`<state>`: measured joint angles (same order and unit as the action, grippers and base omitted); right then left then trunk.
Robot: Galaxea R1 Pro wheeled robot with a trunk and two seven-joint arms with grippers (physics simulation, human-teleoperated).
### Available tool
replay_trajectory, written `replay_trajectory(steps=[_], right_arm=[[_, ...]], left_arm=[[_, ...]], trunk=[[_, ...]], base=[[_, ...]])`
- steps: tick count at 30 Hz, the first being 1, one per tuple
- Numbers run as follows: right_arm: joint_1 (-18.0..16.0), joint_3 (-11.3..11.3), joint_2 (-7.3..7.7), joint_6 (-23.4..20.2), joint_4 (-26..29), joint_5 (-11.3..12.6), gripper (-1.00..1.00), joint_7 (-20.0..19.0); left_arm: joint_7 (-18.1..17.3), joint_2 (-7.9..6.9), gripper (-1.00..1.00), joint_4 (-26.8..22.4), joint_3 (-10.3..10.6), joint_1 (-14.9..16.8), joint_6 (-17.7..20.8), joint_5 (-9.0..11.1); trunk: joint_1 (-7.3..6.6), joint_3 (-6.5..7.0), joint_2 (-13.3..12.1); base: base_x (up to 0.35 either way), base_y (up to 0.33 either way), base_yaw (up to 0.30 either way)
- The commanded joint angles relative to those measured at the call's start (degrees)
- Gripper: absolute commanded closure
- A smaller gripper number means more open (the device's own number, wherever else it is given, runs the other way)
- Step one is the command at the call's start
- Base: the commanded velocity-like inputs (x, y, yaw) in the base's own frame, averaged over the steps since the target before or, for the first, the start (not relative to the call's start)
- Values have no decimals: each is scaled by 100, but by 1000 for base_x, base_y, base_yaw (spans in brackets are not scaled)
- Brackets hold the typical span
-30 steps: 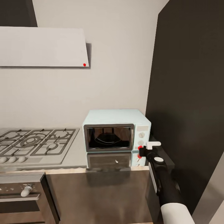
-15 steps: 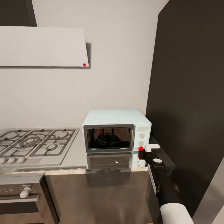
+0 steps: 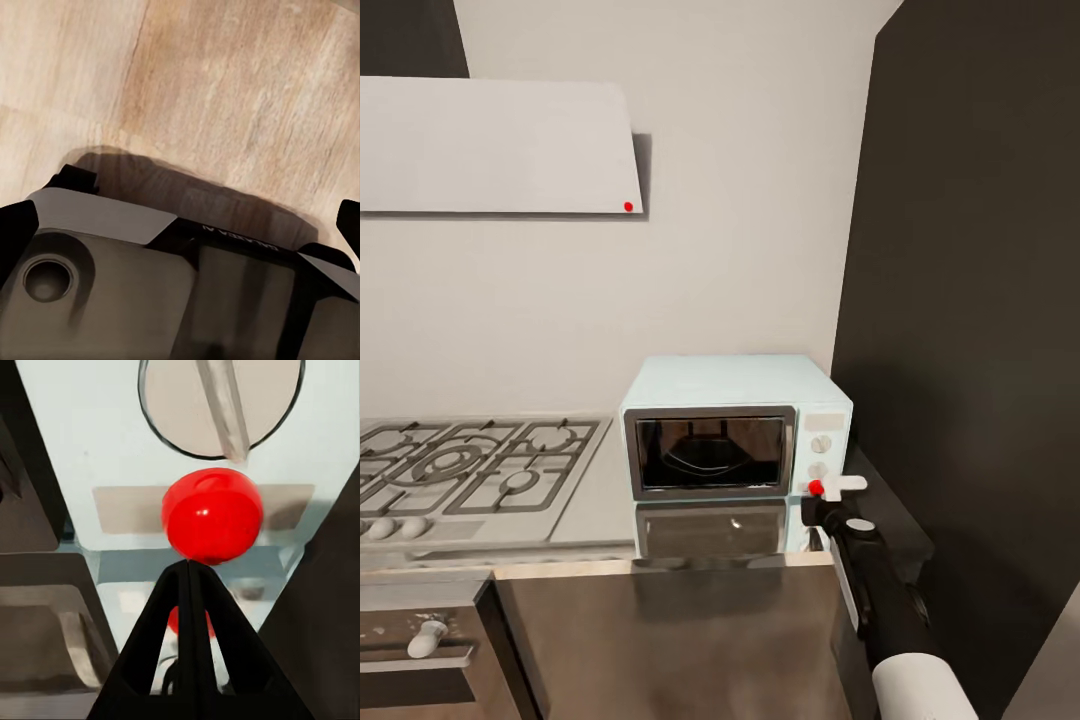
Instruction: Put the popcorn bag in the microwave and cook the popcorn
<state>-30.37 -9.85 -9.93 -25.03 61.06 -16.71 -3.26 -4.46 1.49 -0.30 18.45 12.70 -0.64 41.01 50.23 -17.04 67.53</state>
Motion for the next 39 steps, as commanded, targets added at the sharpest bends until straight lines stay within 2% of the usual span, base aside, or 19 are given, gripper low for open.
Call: replay_trajectory(steps=[1, 9, 13, 18, 32, 34, 39], right_arm=[[-4, -16, -7, -23, -8, -62, 100, -34], [-4, -25, -7, 60, 10, -69, 100, -29], [-4, -122, -7, 197, 14, -74, 100, -31], [-4, -139, -7, 270, -18, -70, 100, -34], [-4, -140, -7, 288, -24, -58, 100, -34], [-4, -140, 48, 288, -24, -47, 100, -34], [-4, -140, 67, 288, -30, -29, 100, -34]], left_arm=[[-20, 0, -100, 6, 47, 5, -7, 54], [-20, 13, -100, 4, 53, 5, -7, 39], [-20, 17, -100, 5, 53, 5, -7, 45], [-20, 18, -100, 5, 53, 5, -7, 46], [-20, 0, -100, 9, 45, 5, -7, 72], [-20, 0, -100, 9, 45, 5, -7, 73], [-20, 0, -100, 11, 45, 5, -7, 74]], trunk=[[0, -7, 5], [0, -7, 5], [0, -7, 5], [0, -7, 5], [0, -7, 5], [0, -7, 5], [0, -7, 5]], base=[[0, 0, 0], [0, 0, 0], [0, 0, 0], [0, 0, 0], [78, 0, 0], [2, 0, 0], [0, 0, 0]])
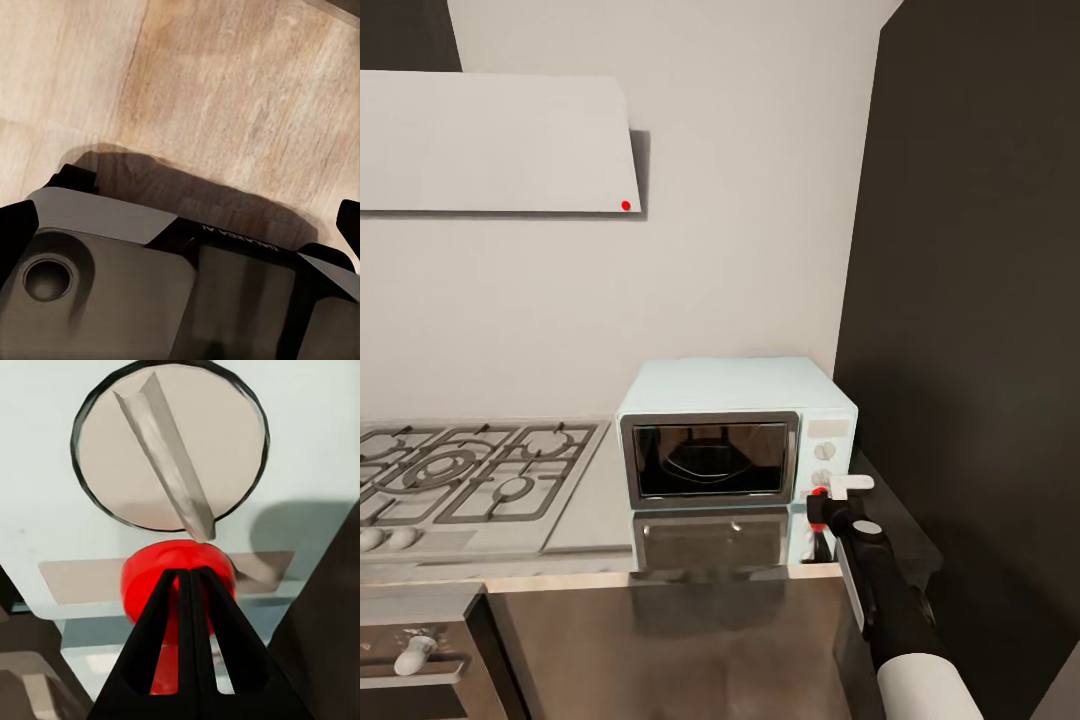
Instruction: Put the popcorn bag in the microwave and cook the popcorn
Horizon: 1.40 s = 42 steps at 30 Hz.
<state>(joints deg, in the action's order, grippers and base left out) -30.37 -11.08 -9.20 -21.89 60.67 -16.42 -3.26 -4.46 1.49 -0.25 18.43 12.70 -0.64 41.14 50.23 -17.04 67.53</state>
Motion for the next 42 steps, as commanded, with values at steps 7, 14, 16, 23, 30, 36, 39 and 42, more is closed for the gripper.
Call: replay_trajectory(steps=[7, 14, 16, 23, 30, 36, 39, 42], right_arm=[[-4, -17, -8, -23, 1, -54, 100, -34], [-4, -17, -3, 238, -446, -101, 100, -34], [-4, -17, -3, 255, -460, -99, 100, -34], [-4, -9, -3, 256, -465, -118, 100, -34], [-4, -8, -3, 252, -364, -125, 100, -39], [-4, 14, -9, 226, 12, -125, 100, -66], [-4, 24, -12, 200, 144, -135, 100, -69], [-4, 36, -12, 164, 162, -155, 100, -69]], left_arm=[[-20, -14, -100, 7, 46, 5, -7, 100], [-20, -17, -100, 8, 46, 5, -7, 109], [-20, -17, -100, 8, 46, 5, -7, 111], [-20, -17, -100, 8, 46, 5, -7, 58], [-20, -17, -100, 8, 46, 5, -8, 105], [-20, -11, -100, 8, 46, 5, -9, 94], [-20, -9, -100, 8, 46, 5, -9, 88], [-20, -9, -100, 8, 47, 5, -7, 77]], trunk=[[0, -7, 5], [0, -7, 5], [0, -7, 5], [0, -7, 5], [0, -7, 5], [0, -7, 5], [0, -7, 5], [0, -7, 5]], base=[[38, 0, 0], [14, 0, 0], [0, 0, 0], [0, 0, 0], [-284, 0, 0], [-344, 0, 0], [-339, 0, 0], [-312, 0, 0]])
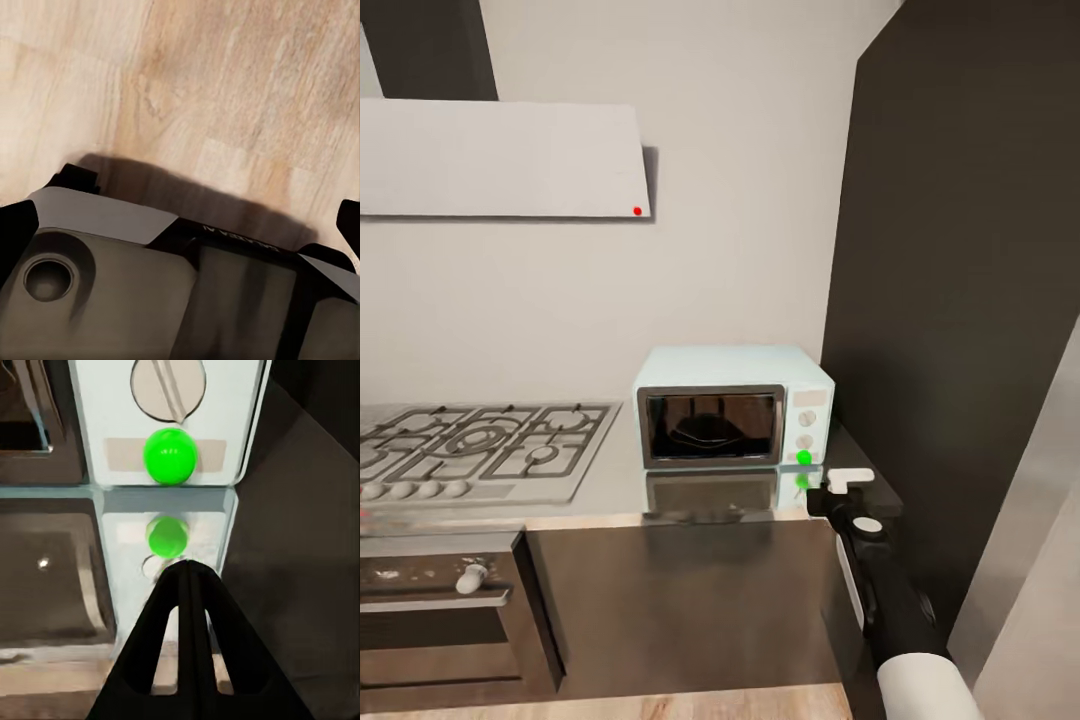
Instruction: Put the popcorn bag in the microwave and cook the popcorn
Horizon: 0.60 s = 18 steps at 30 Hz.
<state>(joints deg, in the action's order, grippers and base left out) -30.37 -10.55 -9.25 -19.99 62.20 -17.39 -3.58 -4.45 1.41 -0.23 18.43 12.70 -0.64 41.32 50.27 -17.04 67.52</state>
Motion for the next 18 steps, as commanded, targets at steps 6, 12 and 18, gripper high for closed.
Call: replay_trajectory(steps=[6, 12, 18], right_arm=[[-4, 7, -35, -38, 12, -65, 100, -45], [-4, -9, -28, -27, -846, -10, 100, -41], [-4, -27, 2, -1, -1170, -39, 100, -42]], left_arm=[[-21, 1, -100, 6, 46, 4, -9, 54], [-21, 8, -100, 6, 46, 4, -11, 52], [-21, 13, -100, 6, 47, 4, -13, 52]], trunk=[[-3, -7, 5], [-3, -7, 5], [-3, -7, 5]], base=[[-113, 0, 0], [-3, 0, 0], [-73, 0, 0]])
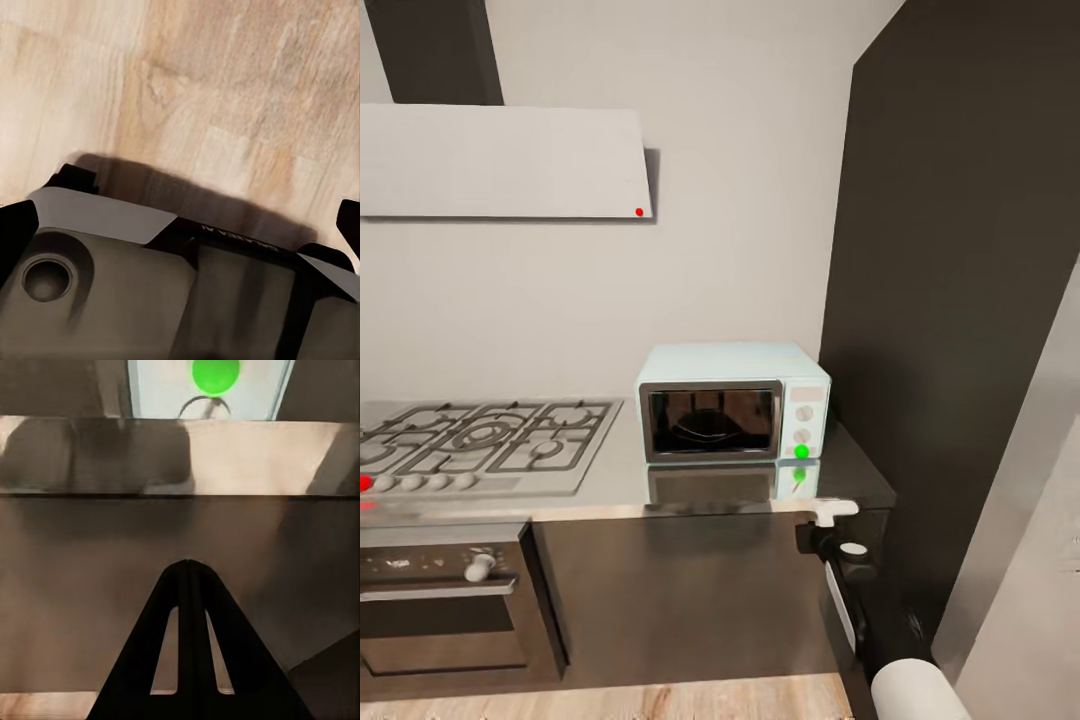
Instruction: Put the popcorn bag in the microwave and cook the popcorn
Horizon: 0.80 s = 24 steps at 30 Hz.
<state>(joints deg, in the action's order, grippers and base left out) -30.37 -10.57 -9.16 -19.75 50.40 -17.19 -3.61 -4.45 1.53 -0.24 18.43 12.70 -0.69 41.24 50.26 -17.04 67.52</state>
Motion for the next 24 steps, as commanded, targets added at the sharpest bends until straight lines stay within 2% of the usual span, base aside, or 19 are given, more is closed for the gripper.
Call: replay_trajectory(steps=[1, 6, 8, 10, 12, 13, 14, 16, 17, 20, 24], right_arm=[[-4, -29, -7, -12, 25, -62, 100, -38], [-4, -33, -7, 18, -16, -38, 100, -25], [-3, -37, -7, 26, -334, -19, 100, 0], [-4, -47, 1, 48, -1134, -16, 100, 36], [-4, -45, 98, 161, -2183, -21, 100, 48], [-4, -34, 272, 375, -3164, -30, 100, 51], [-4, -29, 401, 622, -3878, -32, 100, 53], [20, -20, 658, 1061, -4918, -10, 100, 49], [14, -21, 765, 1149, -5068, 3, 100, 47], [154, -32, 864, 1228, -5196, 19, 100, 46], [1116, -41, 903, 1234, -5229, 30, 100, 30]], left_arm=[[-21, 7, -100, 6, 50, 4, -9, 57], [-21, 21, -100, 6, 55, 4, -5, 35], [-21, 14, -100, 6, 49, 4, -4, 47], [-15, 5, -100, 6, 45, 4, -6, 77], [-13, -1, -100, 6, 41, 4, -6, 89], [-13, -3, -100, 6, 40, 4, -8, 89], [-13, -5, -100, 4, 43, 4, -9, 83], [-12, -11, -100, -1, 44, 4, -10, 73], [-12, -15, -100, -1, 42, 4, -10, 71], [-9, -20, -100, -2, 40, 4, -10, 69], [-4, -67, -100, -1, 30, 4, -3, 72]], trunk=[[-2, -7, 5], [-2, -7, 5], [-2, -7, 5], [-2, -7, 5], [-2, -7, 5], [-2, -7, 5], [-2, -7, 5], [-2, -7, 5], [-2, -7, 5], [-2, -7, 5], [-2, -7, 5]], base=[[-288, 0, 0], [-333, 0, 0], [-201, 0, 0], [-54, 0, 0], [-15, 0, 0], [-5, 0, 0], [-3, 0, 0], [-1, 0, 0], [0, 0, 0], [0, 0, 0], [0, 0, 0]])
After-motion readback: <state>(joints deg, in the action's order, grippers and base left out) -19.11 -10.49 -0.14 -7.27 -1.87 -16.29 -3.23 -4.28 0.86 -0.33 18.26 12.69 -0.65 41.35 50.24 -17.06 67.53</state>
